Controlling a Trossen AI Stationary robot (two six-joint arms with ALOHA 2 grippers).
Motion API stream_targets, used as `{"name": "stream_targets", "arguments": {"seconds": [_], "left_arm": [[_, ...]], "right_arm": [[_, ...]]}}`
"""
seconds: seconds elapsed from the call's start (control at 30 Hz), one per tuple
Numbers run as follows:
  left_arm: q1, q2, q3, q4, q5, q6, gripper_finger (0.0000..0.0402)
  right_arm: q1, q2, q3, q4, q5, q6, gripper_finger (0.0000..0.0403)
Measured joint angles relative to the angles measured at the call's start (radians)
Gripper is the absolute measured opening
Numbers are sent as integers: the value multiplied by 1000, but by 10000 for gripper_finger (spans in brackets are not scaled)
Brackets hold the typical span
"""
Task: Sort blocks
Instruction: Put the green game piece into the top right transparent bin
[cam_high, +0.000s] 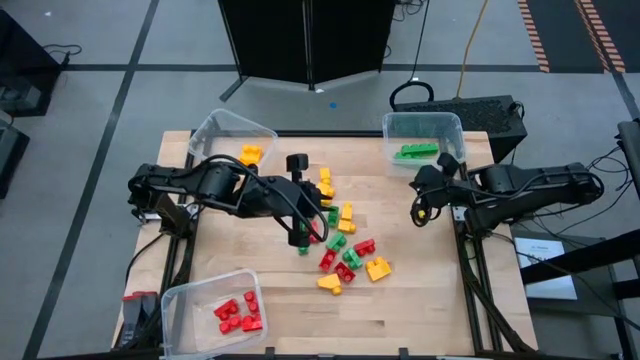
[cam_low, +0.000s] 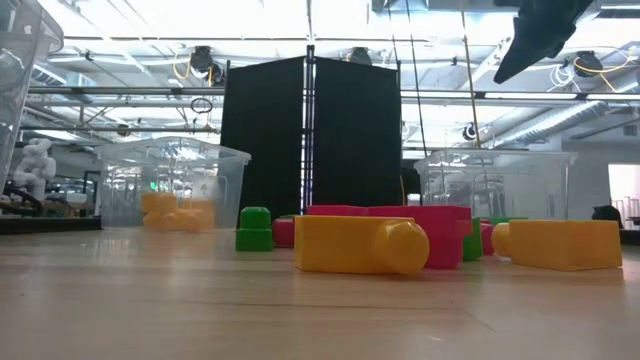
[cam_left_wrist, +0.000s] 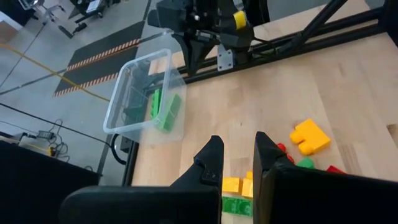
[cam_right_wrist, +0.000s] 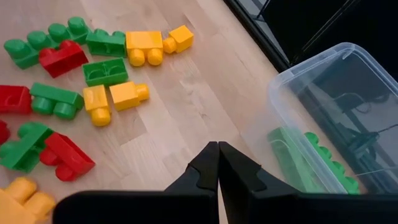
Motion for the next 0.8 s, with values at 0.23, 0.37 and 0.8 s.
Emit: {"name": "stream_targets", "arguments": {"seconds": [0.23, 0.37, 0.8], "left_arm": [[1, 0, 0, 41, 0, 0, 0], [3, 0, 0, 75, -4, -2, 0], [10, 0, 0, 73, -6, -28, 0]], "right_arm": [[0, 4, 0, 0, -1, -13, 6], [0, 4, 0, 0, -1, -13, 6], [0, 4, 0, -1, -5, -21, 6]]}}
